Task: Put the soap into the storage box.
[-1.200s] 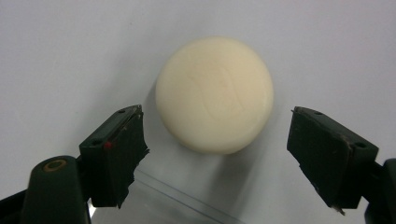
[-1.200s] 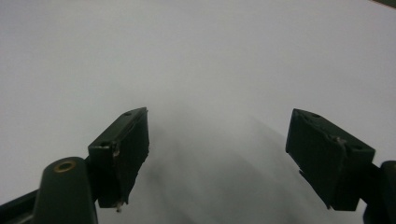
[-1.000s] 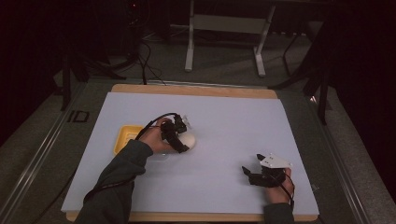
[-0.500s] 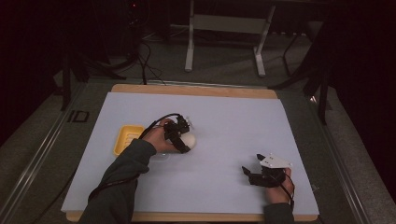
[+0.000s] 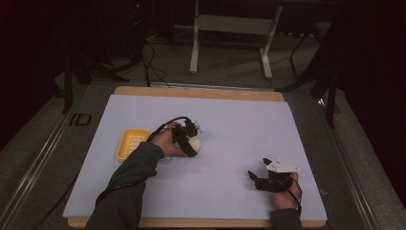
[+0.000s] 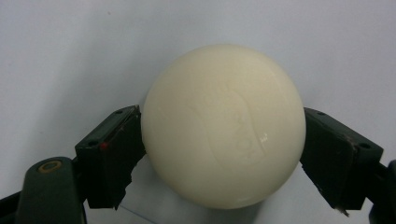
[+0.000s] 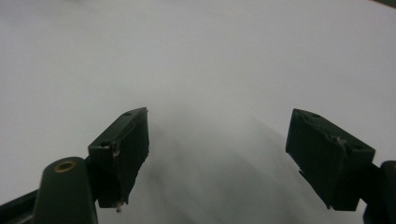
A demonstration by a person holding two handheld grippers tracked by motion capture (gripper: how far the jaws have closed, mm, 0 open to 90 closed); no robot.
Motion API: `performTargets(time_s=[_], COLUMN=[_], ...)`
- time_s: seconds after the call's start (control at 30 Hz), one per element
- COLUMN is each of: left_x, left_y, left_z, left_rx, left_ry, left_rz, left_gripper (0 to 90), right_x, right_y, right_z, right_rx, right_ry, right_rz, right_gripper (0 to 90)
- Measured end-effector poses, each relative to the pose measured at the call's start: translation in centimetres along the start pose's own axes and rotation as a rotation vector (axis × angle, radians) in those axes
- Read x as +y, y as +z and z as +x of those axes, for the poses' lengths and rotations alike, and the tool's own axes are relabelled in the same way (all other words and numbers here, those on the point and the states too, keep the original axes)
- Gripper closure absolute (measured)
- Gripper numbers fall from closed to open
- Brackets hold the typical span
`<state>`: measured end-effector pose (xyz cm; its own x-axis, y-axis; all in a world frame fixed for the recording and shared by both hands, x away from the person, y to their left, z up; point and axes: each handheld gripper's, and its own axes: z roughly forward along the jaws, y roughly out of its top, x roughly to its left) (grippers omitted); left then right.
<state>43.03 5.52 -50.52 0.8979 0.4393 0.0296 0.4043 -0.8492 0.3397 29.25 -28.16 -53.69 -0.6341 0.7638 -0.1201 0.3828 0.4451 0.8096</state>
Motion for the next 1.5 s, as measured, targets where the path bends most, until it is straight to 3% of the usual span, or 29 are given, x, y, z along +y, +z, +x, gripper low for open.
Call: performTargets(time_s=[0.57, 0.97, 1.13, 1.5], left_x=[0.9, 1.7, 1.9, 2.3], left_y=[0.6, 0.5, 0.4, 0.4], left_z=[0.2, 0.3, 0.2, 0.3], left_rx=[-0.023, -0.037, -0.039, -0.048], left_ry=[-0.010, 0.017, 0.049, 0.083], left_rz=[0.040, 0.130, 0.178, 0.228], left_gripper=[22.6, 25.0, 25.1, 25.4], right_x=[0.0, 0.0, 0.0, 0.0], right_y=[0.0, 0.0, 0.0, 0.0], right_z=[0.0, 0.0, 0.0, 0.0], right_rx=[0.001, 0.003, 0.003, 0.003], right_ry=[-0.001, -0.003, -0.003, -0.003], right_rz=[0.000, 0.001, 0.001, 0.000], right_gripper=[21.1, 21.1, 21.1, 21.1])
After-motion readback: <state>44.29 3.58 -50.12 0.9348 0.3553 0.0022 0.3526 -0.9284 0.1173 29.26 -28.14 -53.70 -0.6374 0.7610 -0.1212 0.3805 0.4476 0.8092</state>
